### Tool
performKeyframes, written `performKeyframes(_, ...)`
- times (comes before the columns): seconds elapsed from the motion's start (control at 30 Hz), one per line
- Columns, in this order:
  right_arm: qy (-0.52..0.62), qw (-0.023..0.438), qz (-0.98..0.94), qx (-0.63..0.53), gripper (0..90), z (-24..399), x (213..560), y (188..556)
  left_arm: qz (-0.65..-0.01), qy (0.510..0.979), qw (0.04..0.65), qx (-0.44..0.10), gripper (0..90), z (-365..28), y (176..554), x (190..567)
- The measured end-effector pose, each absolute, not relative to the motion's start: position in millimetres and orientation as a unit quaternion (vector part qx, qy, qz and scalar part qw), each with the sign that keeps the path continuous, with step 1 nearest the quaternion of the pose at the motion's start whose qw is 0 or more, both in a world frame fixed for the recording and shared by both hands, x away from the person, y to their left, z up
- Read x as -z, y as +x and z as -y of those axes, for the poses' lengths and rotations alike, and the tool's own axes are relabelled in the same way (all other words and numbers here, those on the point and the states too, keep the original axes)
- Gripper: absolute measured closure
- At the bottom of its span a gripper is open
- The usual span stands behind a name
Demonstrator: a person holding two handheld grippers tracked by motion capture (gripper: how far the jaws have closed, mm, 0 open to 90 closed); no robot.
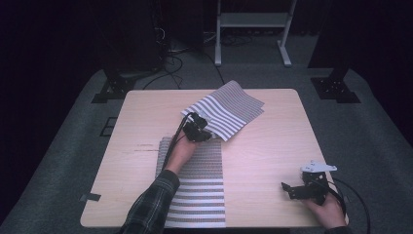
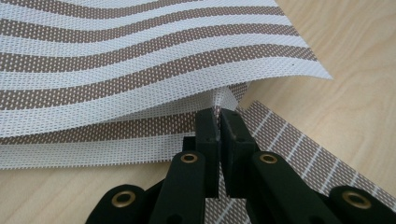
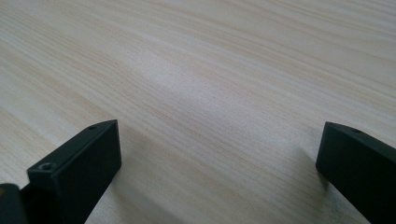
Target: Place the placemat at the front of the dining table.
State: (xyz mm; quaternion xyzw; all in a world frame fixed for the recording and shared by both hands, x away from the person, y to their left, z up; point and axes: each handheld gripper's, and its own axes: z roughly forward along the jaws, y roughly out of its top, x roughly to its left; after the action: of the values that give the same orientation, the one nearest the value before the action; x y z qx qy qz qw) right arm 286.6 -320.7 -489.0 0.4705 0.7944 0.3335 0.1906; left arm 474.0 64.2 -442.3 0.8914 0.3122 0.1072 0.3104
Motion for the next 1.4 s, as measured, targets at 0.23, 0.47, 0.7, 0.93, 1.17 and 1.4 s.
performKeyframes(0.23, 0.469, 0.190, -0.796, -0.334, 0.0, 321, 489, 286, -0.322, 0.889, 0.309, -0.107, 83.0, -60, 481, 450)
performKeyframes(0.47, 0.468, 0.190, -0.796, -0.334, 0.0, 321, 489, 286, -0.320, 0.882, 0.329, -0.104, 68.4, -68, 476, 442)
performKeyframes(0.7, 0.468, 0.190, -0.796, -0.334, 0.0, 321, 489, 286, -0.309, 0.880, 0.348, -0.094, 38.1, -82, 452, 432)
performKeyframes(0.93, 0.468, 0.190, -0.796, -0.334, 0.0, 321, 489, 286, -0.307, 0.872, 0.377, -0.063, 17.3, -106, 419, 432)
performKeyframes(1.17, 0.468, 0.190, -0.796, -0.334, 0.0, 321, 489, 286, -0.310, 0.872, 0.372, -0.072, 3.2, -120, 390, 443)
performKeyframes(1.4, 0.468, 0.190, -0.796, -0.333, 0.0, 321, 489, 286, -0.304, 0.885, 0.340, -0.098, 0.0, -125, 372, 458)
